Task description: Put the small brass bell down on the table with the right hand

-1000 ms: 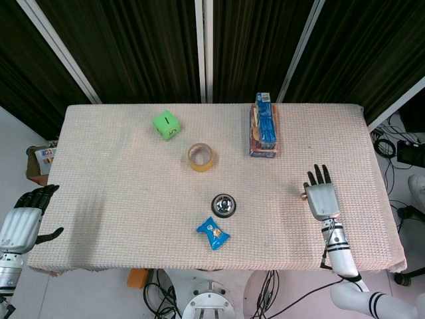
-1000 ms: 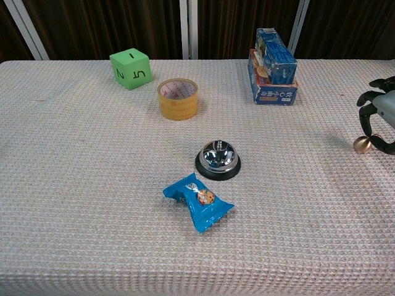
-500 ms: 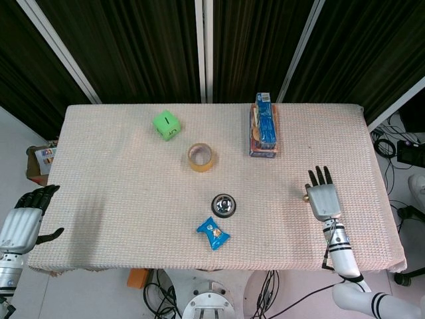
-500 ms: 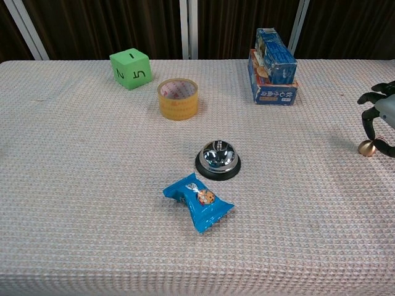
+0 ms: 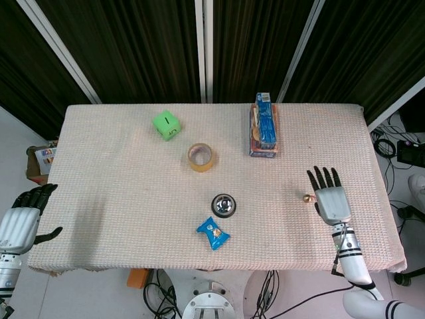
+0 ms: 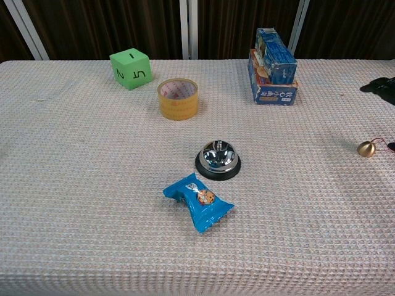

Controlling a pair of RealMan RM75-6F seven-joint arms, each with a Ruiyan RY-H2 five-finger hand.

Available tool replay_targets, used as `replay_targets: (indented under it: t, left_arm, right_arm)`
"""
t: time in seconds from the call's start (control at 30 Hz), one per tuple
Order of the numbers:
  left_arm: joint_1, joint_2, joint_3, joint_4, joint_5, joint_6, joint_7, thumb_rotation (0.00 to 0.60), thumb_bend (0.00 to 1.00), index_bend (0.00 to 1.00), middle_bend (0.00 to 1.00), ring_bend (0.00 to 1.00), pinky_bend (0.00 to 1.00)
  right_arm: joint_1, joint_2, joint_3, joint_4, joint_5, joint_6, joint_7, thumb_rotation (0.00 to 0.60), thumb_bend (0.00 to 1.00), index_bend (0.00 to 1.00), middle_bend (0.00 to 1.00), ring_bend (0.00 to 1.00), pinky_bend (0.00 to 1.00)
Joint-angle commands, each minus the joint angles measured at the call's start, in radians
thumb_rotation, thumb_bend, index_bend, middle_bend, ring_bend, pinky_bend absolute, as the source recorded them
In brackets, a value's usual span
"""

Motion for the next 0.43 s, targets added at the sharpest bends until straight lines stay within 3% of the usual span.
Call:
replay_targets:
  t: [0.03, 0.13, 0.23, 0.43]
  left_arm:
    - [0.002, 0.004, -0.001, -0.006, -0.002, 0.002, 0.002, 0.600, 0.15, 0.11, 0.11, 0.12, 0.18]
    - [0.002, 0.005, -0.002, -0.013, -0.001, 0.004, 0.002, 0.600, 0.15, 0.11, 0.11, 0.12, 0.18]
    - [0.000, 0.005, -0.004, -0.017, 0.000, 0.005, 0.007, 0.600, 0.15, 0.11, 0.11, 0.12, 0.18]
    - [0.001, -0.001, -0.007, -0.006, -0.007, 0.003, 0.006, 0.600, 0.15, 0.11, 0.11, 0.12, 0.18]
  right_arm:
    - [-0.091, 0.145, -0.044, -0.111, -0.103, 0.141, 0.146, 0.600, 0.18, 0.00, 0.00, 0.00, 0.00]
    - [-0.184, 0.219, -0.078, -0.111, -0.163, 0.273, 0.312, 0.600, 0.17, 0.00, 0.00, 0.00, 0.00]
    - [-0.266, 0.248, -0.093, -0.062, -0.154, 0.356, 0.431, 0.600, 0.16, 0.00, 0.00, 0.00, 0.00]
    - [-0.321, 0.237, -0.070, 0.034, -0.102, 0.364, 0.560, 0.600, 0.16, 0.00, 0.00, 0.00, 0.00]
